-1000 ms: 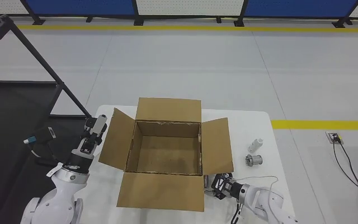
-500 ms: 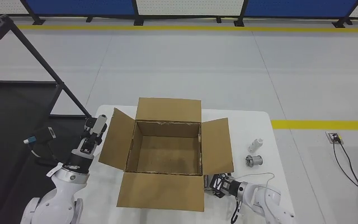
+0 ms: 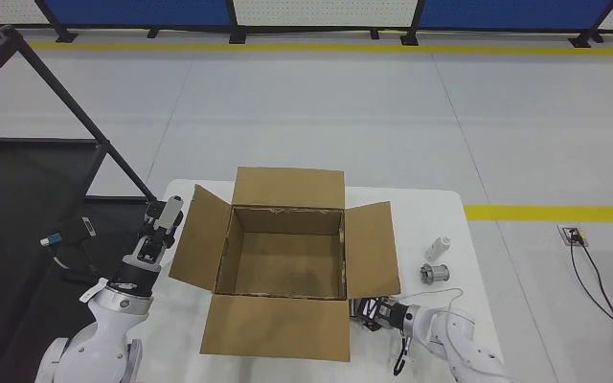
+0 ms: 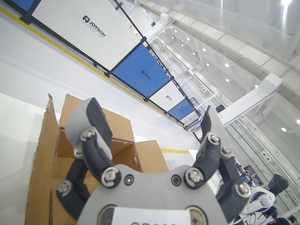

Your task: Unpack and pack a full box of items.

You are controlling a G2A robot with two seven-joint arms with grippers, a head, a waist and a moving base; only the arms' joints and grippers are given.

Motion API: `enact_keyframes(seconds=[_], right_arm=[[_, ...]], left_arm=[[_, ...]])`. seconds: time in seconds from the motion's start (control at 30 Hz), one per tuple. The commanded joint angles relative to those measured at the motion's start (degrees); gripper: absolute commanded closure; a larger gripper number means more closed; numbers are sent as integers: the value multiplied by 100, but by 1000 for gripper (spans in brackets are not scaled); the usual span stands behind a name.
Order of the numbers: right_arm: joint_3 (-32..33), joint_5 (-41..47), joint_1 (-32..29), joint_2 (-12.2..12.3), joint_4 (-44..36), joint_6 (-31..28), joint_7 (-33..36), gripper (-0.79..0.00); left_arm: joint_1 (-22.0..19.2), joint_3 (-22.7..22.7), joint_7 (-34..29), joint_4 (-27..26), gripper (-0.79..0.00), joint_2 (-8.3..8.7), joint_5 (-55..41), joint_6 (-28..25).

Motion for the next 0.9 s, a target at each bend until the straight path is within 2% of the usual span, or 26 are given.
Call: enact_keyframes(seconds=[0.0, 0.17, 0.37, 0.87], right_arm=[[-16, -7, 26, -1, 37, -18, -30, -231], [38, -24, -5, 31, 32, -46, -205, -77], [358, -97, -320, 162, -239, 23, -573, -12], [950, -31, -991, 374, -1038, 87, -523, 0]], left_arm=[[0, 0, 0, 0, -785, 0, -1, 0], [0, 0, 0, 0, -785, 0, -1, 0], [0, 0, 0, 0, -785, 0, -1, 0], [0, 0, 0, 0, -785, 0, -1, 0]])
